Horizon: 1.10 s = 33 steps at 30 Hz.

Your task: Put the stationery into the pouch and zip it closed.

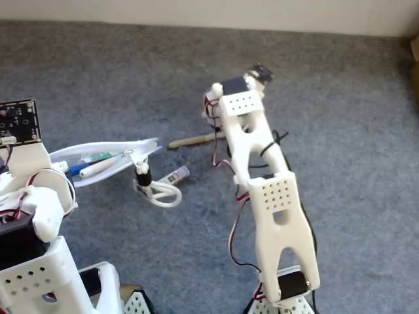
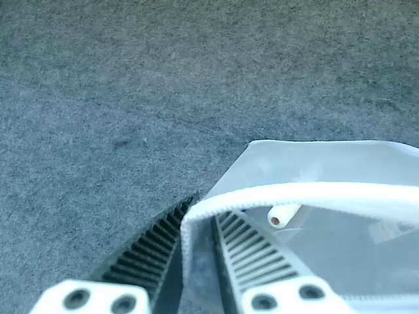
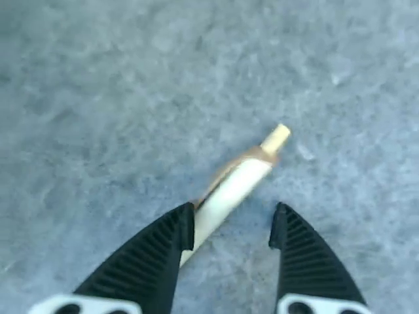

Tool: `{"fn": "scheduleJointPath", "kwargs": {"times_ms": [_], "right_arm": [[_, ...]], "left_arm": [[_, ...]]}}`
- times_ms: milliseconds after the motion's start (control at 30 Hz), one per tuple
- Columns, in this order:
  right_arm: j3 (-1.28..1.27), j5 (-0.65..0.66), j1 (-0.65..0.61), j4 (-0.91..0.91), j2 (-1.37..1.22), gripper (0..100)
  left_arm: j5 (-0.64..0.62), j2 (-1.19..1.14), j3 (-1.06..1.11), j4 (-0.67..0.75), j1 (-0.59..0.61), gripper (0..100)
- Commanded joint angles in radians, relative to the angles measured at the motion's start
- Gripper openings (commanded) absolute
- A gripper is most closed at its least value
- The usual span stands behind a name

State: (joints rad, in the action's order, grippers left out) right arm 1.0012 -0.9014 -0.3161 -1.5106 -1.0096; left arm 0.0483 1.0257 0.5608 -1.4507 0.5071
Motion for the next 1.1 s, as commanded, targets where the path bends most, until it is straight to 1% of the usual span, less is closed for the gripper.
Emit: {"fn": "scheduleJointPath", "kwargs": {"times_ms": [0,67,233,300,467,600,767,1067], "right_arm": [[0.035,-0.006,0.022,0.007,0.01,18.3],[0.031,-0.008,0.022,0.007,0.008,16.9],[0.033,-0.005,0.021,0.004,0.008,4.1],[0.033,-0.005,0.018,-0.002,0.01,1.9],[0.042,0.002,0.019,-0.042,0.022,0.9],[0.134,0.081,0.016,-0.143,0.038,0.9],[0.251,0.137,0.016,-0.24,0.035,0.9],[0.285,0.299,0.016,-0.255,0.044,0.9]], "left_arm": [[-0.009,0.002,0.004,0.015,0.01,1],[-0.009,0.002,0.004,0.017,0.01,1],[-0.009,0.002,0.004,0.017,0.01,1],[-0.009,0.002,0.004,0.017,0.01,1],[-0.009,0.002,0.004,0.017,0.01,1],[-0.009,0.002,0.004,0.017,0.01,1],[-0.009,0.002,0.004,0.017,0.01,1],[-0.009,0.002,0.004,0.017,0.01,1]]}}
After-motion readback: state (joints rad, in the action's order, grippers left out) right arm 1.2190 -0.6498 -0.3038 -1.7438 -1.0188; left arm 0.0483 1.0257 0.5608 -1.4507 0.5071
